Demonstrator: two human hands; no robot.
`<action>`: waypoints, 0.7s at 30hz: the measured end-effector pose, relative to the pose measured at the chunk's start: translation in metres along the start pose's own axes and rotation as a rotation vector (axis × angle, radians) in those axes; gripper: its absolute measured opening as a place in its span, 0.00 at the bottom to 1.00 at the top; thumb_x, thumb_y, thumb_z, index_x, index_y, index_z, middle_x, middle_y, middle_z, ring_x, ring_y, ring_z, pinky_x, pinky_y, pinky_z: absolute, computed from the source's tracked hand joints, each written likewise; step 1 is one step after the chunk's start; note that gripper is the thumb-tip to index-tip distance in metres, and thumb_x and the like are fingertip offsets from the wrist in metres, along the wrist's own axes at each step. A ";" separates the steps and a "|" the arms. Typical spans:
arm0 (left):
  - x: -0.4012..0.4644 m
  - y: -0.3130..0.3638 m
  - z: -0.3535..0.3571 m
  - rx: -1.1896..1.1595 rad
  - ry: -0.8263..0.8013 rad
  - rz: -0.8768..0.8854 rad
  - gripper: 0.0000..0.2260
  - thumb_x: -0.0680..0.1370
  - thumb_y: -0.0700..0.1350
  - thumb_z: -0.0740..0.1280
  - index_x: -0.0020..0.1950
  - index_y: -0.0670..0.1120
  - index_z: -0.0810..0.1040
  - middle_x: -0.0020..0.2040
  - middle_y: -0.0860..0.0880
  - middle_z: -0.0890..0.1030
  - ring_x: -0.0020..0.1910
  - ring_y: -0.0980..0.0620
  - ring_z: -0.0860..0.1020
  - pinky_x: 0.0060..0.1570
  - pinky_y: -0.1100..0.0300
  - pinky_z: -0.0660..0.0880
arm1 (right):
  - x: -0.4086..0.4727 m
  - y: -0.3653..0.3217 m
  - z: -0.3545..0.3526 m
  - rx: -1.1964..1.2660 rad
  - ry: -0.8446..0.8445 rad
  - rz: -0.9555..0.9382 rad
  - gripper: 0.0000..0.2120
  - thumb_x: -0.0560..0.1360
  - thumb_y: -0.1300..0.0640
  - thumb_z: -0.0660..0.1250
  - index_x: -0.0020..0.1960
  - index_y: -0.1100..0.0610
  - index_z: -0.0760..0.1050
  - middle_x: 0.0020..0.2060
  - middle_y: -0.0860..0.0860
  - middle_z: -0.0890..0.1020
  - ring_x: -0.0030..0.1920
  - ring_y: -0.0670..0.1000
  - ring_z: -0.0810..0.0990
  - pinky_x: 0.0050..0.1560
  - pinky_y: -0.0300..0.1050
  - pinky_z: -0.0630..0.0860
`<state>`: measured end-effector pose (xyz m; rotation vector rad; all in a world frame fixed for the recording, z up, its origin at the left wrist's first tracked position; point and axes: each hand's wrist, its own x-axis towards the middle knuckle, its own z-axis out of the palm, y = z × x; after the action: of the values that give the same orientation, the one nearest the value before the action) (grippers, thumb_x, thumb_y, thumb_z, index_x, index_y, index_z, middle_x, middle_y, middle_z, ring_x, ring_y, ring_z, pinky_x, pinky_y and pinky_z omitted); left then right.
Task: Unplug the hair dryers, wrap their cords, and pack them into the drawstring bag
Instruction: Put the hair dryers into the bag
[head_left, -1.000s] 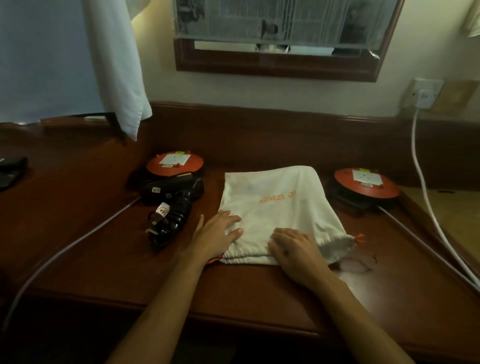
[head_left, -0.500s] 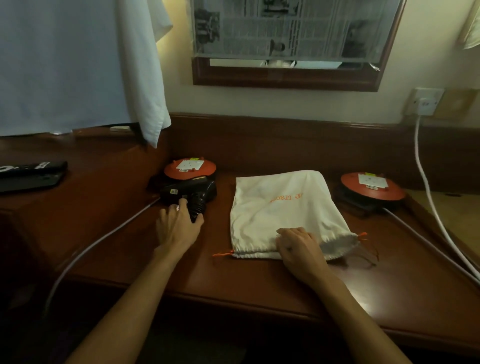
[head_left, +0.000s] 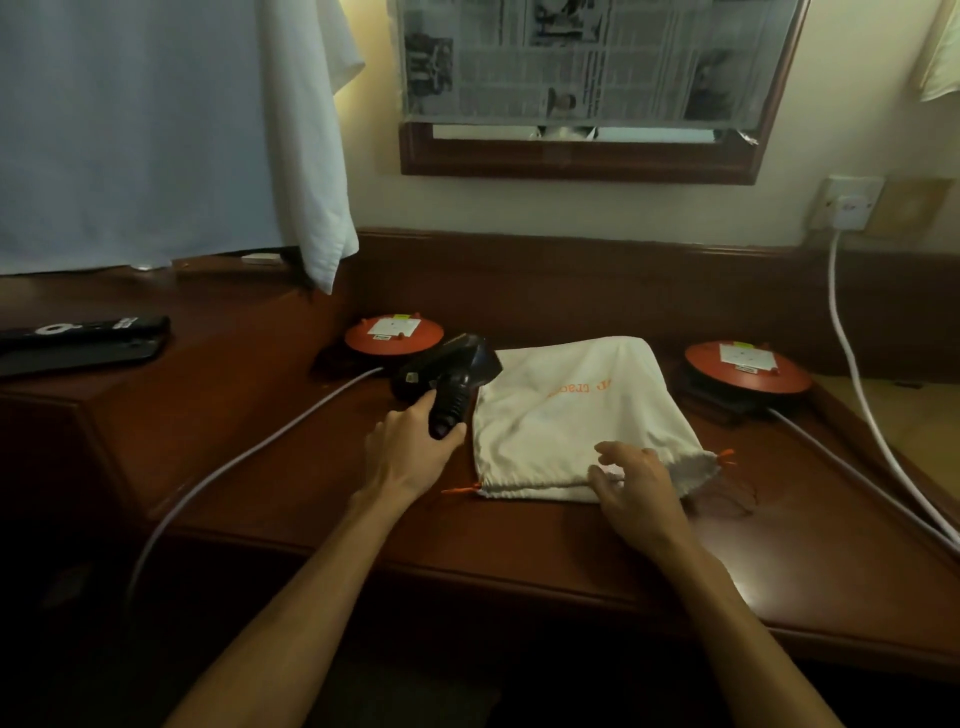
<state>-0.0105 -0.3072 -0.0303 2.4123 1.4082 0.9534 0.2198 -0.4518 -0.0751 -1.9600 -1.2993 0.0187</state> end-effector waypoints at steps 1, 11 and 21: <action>-0.004 0.011 -0.003 -0.058 0.039 0.035 0.24 0.77 0.57 0.70 0.71 0.52 0.75 0.55 0.45 0.85 0.54 0.41 0.82 0.44 0.56 0.72 | -0.001 -0.005 -0.003 0.056 -0.009 0.009 0.16 0.79 0.53 0.69 0.65 0.57 0.78 0.53 0.52 0.83 0.58 0.54 0.77 0.51 0.43 0.72; -0.038 0.105 0.017 -0.450 -0.263 0.494 0.29 0.81 0.60 0.65 0.79 0.52 0.65 0.62 0.51 0.82 0.58 0.56 0.81 0.56 0.66 0.77 | 0.002 -0.067 -0.035 1.078 0.173 0.256 0.21 0.81 0.42 0.61 0.62 0.57 0.78 0.53 0.54 0.85 0.55 0.53 0.85 0.56 0.52 0.81; -0.002 0.085 0.049 0.012 -0.396 0.496 0.18 0.79 0.56 0.68 0.68 0.53 0.78 0.63 0.49 0.80 0.61 0.47 0.76 0.54 0.56 0.72 | -0.010 -0.021 -0.089 1.001 0.118 0.181 0.11 0.83 0.55 0.61 0.59 0.61 0.75 0.45 0.61 0.82 0.40 0.58 0.82 0.39 0.51 0.82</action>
<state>0.0798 -0.3463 -0.0300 2.8146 0.6990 0.4954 0.2344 -0.5076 -0.0035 -1.1679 -0.7761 0.5294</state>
